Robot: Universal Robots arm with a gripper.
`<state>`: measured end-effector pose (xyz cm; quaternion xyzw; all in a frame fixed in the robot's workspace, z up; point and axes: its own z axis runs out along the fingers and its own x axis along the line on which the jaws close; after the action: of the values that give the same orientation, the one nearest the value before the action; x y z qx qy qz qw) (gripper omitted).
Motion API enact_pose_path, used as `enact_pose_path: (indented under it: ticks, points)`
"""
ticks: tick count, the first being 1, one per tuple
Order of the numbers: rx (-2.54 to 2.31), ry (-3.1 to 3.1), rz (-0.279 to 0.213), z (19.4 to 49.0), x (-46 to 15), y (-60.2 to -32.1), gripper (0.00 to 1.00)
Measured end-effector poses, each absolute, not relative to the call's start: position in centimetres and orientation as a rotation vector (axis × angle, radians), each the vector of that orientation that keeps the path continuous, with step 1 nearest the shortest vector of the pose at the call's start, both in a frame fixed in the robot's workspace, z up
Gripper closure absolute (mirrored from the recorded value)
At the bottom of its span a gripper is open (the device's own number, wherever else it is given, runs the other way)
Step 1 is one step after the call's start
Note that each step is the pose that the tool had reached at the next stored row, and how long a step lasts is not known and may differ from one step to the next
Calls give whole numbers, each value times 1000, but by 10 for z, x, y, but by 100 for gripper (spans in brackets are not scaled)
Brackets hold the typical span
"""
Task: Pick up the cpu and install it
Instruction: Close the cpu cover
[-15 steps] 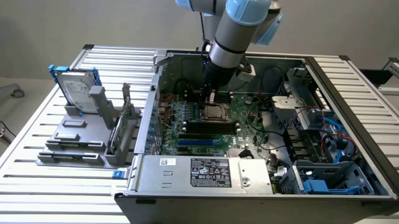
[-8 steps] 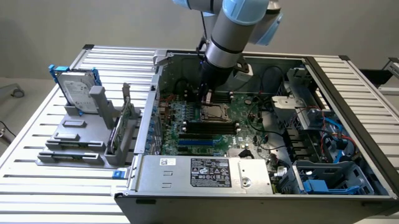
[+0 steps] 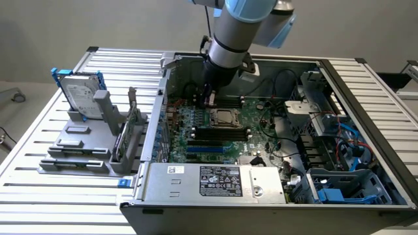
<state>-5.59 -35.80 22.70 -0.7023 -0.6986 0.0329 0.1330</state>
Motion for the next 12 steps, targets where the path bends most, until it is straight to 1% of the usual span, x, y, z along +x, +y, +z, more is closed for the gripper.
enact_pose_path:
  ticks: [12]
  points:
    - [-2067,-1962,52,230,-76,-358,89]
